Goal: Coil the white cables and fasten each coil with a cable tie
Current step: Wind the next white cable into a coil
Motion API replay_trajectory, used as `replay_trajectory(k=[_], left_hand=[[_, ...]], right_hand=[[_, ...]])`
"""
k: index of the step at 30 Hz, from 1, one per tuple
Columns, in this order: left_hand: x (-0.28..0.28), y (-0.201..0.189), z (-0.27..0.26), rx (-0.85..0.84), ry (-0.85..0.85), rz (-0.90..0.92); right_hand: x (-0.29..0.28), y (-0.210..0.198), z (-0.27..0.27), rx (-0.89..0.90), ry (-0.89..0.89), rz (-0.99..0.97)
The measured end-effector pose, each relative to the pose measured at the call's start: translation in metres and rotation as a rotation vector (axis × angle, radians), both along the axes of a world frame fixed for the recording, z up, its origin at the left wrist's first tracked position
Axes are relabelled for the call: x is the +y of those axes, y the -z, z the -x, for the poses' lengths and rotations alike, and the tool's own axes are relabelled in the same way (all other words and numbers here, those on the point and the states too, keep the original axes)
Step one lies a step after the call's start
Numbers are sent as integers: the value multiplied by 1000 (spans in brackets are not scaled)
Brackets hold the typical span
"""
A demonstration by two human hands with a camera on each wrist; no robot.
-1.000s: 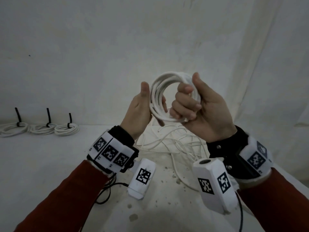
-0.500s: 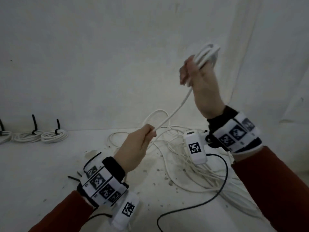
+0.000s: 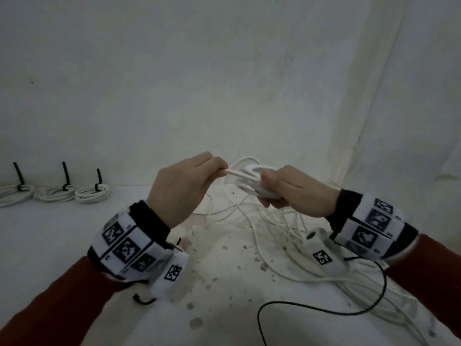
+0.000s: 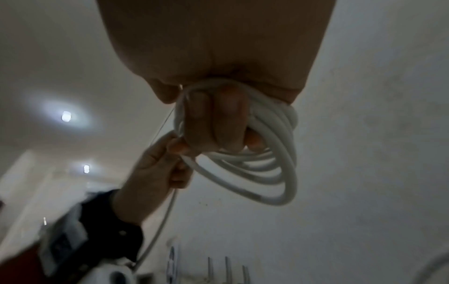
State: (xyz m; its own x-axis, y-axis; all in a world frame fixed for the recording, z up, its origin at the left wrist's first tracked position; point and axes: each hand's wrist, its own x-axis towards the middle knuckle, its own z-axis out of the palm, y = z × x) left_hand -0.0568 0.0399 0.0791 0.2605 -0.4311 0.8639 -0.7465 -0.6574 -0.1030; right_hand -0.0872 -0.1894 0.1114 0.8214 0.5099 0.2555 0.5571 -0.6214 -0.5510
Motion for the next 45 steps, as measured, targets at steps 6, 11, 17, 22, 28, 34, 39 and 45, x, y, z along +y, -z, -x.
replay_trajectory(k=[6,11,17,22,28,34,39,45], left_hand=[[-3,-6,-12,147,136,178],[-1,2,-12,138,53,173],[15,22,-25,121,-83,70],[44,31,-25,86,-247,-46],[68,37,-1,-93,-306,-277],[67,1,41,-298,-271,-460],[85,-28,42,-346,-284,-455],[94,-29,28,-38,-93,-154]], right_hand=[[22,1,17,311,-48,-624],[33,3,20,374,-294,-1005],[40,-14,18,181,-297,-1296],[45,-18,12,193,-353,-1441],[50,-20,-9,235,-272,-1385],[76,-2,-22,-19,84,-418],[92,3,-7,145,-121,17],[94,-6,0,283,-162,-301]])
